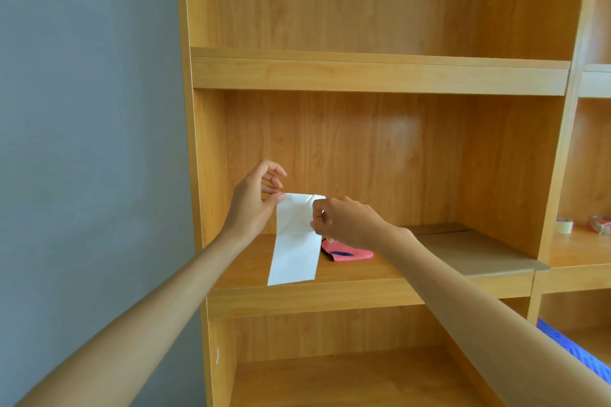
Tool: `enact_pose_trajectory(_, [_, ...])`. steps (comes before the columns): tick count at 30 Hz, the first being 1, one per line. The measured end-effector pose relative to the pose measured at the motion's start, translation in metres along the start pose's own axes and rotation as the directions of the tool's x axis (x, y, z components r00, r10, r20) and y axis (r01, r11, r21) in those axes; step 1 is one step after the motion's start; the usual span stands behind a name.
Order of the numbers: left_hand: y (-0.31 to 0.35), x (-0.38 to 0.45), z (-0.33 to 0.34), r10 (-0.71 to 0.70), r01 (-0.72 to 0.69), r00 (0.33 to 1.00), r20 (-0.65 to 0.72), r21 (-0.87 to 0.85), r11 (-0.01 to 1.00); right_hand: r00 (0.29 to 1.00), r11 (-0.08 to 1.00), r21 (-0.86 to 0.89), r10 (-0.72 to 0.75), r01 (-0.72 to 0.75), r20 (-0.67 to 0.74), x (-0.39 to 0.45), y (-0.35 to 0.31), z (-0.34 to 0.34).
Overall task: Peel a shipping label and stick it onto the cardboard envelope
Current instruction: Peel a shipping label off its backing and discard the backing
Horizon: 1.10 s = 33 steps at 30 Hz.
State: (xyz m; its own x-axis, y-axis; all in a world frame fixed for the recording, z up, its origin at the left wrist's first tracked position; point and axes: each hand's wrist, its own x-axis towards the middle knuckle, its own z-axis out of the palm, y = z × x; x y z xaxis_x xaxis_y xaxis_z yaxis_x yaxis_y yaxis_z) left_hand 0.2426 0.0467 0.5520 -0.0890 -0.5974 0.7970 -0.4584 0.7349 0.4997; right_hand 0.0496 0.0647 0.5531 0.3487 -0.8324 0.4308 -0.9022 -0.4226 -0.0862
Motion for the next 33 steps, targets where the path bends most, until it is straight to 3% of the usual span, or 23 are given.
enact_pose_trajectory(10, [0.006, 0.019, -0.004, 0.109, -0.113, 0.994, 0.030, 0.247, 0.962, 0.982, 0.963, -0.219, -0.128, 0.156, 0.136, -0.007, -0.009, -0.005])
enact_pose_trajectory(19, [0.021, 0.025, -0.003, 0.264, -0.262, 0.961, 0.083, 0.580, 0.772, 0.954, 0.934, -0.298, -0.111, 0.196, 0.279, -0.016, -0.019, 0.012])
enact_pose_trajectory(27, [0.031, 0.037, -0.010, 0.304, -0.309, 0.945, 0.121, 0.634, 0.709, 0.933, 0.908, -0.351, -0.101, 0.228, 0.345, -0.029, -0.022, 0.034])
enact_pose_trajectory(33, [0.043, 0.046, -0.013, 0.342, -0.318, 0.935, 0.090, 0.638, 0.701, 0.918, 0.933, -0.286, -0.095, 0.217, 0.386, -0.031, -0.020, 0.048])
